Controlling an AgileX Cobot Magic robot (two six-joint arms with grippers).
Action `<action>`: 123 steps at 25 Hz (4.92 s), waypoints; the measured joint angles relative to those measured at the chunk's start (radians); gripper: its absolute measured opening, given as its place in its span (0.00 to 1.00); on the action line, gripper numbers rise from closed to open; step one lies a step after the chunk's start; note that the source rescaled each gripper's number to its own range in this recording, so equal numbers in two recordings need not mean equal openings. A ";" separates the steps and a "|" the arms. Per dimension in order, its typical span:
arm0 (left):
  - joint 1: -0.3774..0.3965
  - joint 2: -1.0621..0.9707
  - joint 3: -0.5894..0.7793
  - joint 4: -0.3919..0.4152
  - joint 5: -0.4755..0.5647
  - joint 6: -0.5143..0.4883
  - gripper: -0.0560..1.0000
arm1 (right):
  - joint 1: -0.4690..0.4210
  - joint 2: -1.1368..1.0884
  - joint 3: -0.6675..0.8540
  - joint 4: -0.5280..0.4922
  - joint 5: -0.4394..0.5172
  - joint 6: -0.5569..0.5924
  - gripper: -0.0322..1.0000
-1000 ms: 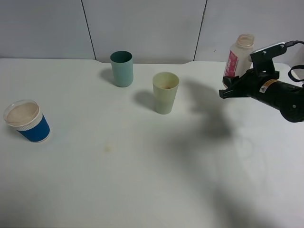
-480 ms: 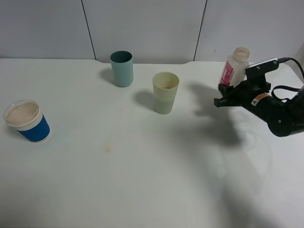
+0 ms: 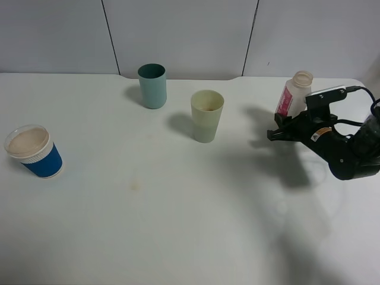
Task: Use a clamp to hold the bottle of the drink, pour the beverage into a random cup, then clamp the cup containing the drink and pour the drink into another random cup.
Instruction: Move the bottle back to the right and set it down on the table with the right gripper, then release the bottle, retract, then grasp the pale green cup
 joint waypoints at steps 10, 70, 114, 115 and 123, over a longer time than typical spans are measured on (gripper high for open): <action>0.000 0.000 0.000 0.000 0.000 0.000 0.97 | 0.000 0.040 -0.035 0.014 -0.023 0.028 0.03; 0.000 0.000 0.000 0.000 0.000 0.000 0.97 | 0.033 -0.272 -0.018 0.171 0.363 -0.016 1.00; 0.000 0.000 0.000 0.000 0.000 0.000 0.97 | 0.037 -1.152 -0.004 0.206 1.153 0.071 1.00; 0.000 0.000 0.000 0.000 0.000 0.000 0.97 | 0.037 -1.183 -0.004 0.192 1.212 0.091 1.00; 0.000 0.000 0.000 0.000 0.000 0.000 0.97 | 0.037 -1.392 -0.004 0.105 1.450 0.174 1.00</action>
